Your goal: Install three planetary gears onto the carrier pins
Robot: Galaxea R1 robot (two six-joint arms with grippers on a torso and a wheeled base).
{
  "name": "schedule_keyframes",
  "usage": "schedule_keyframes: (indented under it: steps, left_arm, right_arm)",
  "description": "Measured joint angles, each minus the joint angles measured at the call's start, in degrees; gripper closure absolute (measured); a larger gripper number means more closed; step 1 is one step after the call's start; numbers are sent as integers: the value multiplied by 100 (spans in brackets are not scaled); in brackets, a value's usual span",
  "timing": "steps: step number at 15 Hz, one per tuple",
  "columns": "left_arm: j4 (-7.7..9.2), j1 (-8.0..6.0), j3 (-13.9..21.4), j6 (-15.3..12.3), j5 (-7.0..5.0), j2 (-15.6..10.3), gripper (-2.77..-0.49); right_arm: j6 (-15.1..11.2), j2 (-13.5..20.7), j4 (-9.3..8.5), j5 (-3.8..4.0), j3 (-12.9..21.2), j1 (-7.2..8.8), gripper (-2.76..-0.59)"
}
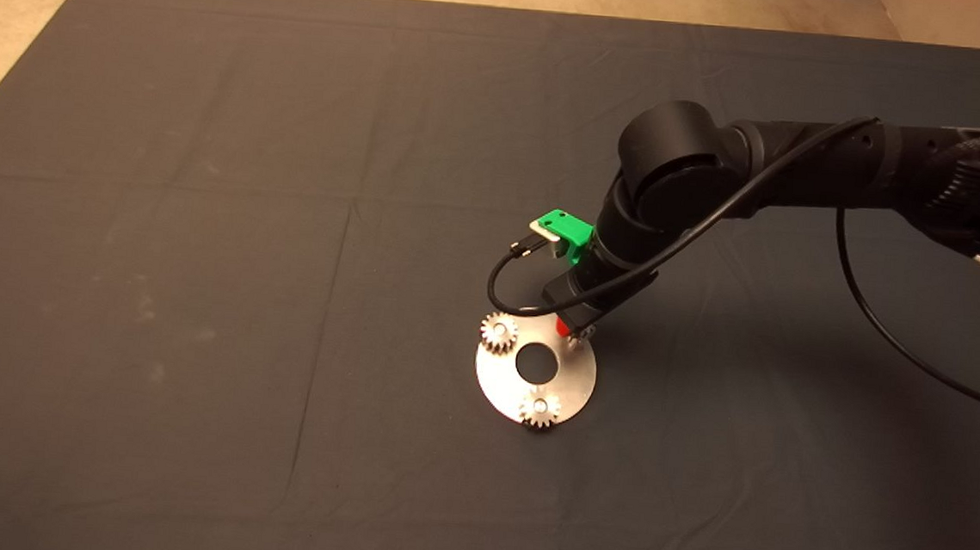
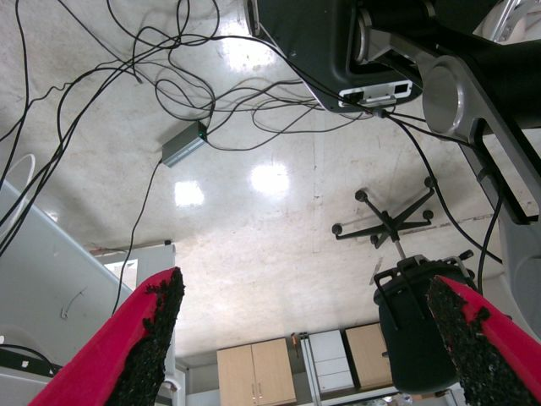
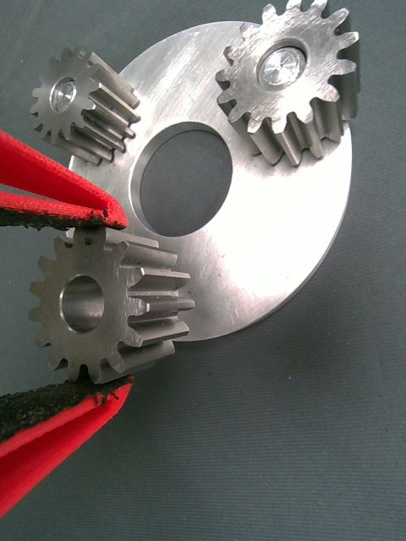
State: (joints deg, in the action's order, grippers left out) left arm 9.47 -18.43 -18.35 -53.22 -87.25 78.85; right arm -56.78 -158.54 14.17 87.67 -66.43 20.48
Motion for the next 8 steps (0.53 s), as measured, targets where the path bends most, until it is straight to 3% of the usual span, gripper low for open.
schedule_keyframes:
  steps: [8]
  left_arm:
    - [0,0,2,13,-1,0,-204]
  right_arm:
    - [0,2,0,2,0,-4,-104]
